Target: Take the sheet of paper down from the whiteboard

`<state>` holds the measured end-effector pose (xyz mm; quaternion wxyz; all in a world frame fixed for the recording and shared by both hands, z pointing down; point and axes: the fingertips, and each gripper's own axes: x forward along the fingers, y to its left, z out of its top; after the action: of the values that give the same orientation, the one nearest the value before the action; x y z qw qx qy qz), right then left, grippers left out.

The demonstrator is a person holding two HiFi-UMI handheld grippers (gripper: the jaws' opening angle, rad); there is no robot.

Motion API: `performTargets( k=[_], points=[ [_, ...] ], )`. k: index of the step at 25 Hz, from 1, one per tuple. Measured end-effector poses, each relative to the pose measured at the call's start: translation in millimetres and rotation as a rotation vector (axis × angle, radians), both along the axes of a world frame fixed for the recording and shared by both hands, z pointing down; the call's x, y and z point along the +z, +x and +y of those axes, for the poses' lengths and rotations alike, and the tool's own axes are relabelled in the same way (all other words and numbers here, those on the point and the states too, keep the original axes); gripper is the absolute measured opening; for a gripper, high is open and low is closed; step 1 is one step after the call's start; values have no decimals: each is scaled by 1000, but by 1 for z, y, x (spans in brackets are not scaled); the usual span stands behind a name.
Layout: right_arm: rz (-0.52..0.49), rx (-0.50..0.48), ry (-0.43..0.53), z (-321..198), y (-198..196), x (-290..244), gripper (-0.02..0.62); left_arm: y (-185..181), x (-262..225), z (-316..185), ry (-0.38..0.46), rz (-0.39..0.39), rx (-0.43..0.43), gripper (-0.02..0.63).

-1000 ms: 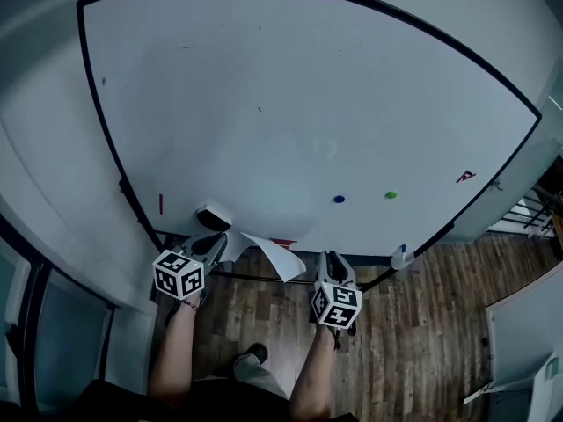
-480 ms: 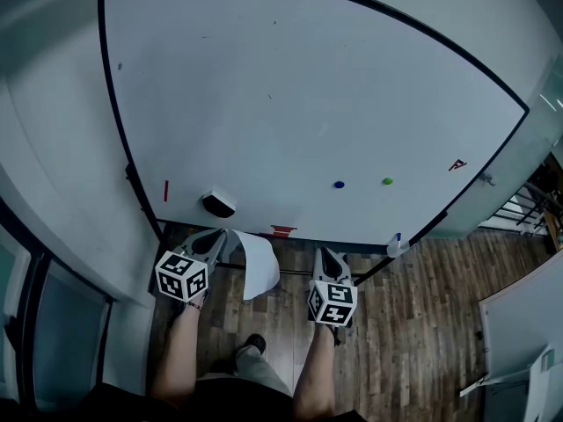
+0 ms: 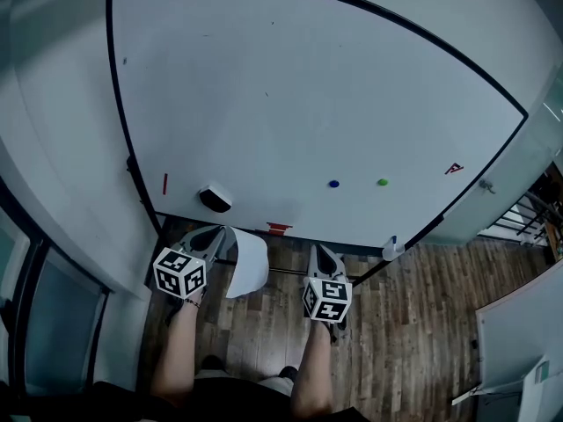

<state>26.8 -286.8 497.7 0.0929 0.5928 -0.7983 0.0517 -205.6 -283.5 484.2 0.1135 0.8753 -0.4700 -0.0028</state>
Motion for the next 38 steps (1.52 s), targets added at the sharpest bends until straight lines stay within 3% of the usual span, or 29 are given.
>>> performTargets(
  k=[8,19,29,38],
  points=[
    [6,-85,23,-14,42,-12,25,49,-3,-3,4,-4,-60,21],
    [-9,-99,42,-24,99,-15,25,105,-9,-8,18,-39,-76,21],
    [-18,-124,40,-31,128,-18,25,142,-13,-15,24,-60,-68,21],
    [-16,-156,45,-34,133,-18,25,153,-21,-15,33,-56,-74,21]
  ],
)
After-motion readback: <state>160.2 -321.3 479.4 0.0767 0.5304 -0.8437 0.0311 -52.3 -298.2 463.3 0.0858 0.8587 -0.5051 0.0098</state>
